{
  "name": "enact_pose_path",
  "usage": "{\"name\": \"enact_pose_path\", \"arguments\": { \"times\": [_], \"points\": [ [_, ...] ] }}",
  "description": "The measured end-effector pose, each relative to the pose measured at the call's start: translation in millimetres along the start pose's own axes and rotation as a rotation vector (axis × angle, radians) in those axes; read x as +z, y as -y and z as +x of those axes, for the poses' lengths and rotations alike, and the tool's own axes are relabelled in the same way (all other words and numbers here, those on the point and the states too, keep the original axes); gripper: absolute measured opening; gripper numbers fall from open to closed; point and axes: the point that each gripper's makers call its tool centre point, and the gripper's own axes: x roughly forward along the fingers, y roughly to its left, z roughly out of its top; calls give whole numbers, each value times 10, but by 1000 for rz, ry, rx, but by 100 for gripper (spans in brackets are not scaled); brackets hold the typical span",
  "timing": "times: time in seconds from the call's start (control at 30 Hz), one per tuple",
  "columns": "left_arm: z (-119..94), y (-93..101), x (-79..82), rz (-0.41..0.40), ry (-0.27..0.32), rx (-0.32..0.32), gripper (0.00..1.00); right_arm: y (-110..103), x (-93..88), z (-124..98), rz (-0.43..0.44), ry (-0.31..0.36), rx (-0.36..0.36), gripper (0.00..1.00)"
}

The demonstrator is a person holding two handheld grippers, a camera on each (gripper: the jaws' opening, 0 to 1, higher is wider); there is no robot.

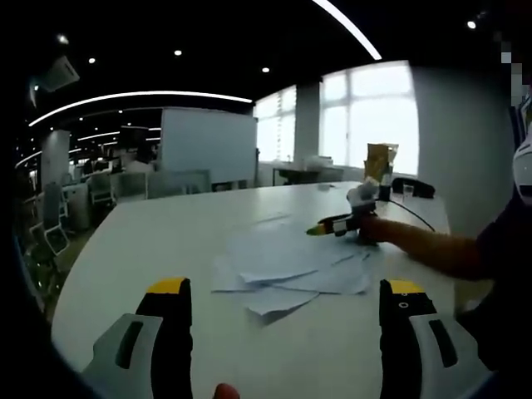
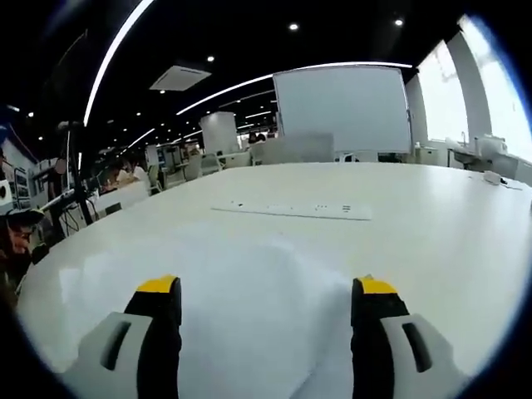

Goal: Organize the stack of printing papers by aligning and flattening the scattered papers on the table

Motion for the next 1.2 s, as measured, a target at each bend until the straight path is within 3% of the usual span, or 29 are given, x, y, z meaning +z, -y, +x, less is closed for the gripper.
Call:
{"name": "enact_pose_path", "arguments": {
  "times": [0.1, 0.23, 0.67, 1.2],
  "points": [
    [6, 3, 0, -3, 0, -3, 96, 106, -39, 26, -3, -26, -30, 79],
    [8, 4, -1, -1, -1, -3, 96, 77, -26, 42, 1, -18, -15, 80],
    [0, 13, -20, -6, -2, -2, 96, 168, -95, 93, -113, -58, -59, 76],
    [5, 42, -21, -4, 0, -2, 95, 294, -68, 186, -131, -49, -45, 71]
  ]
}}
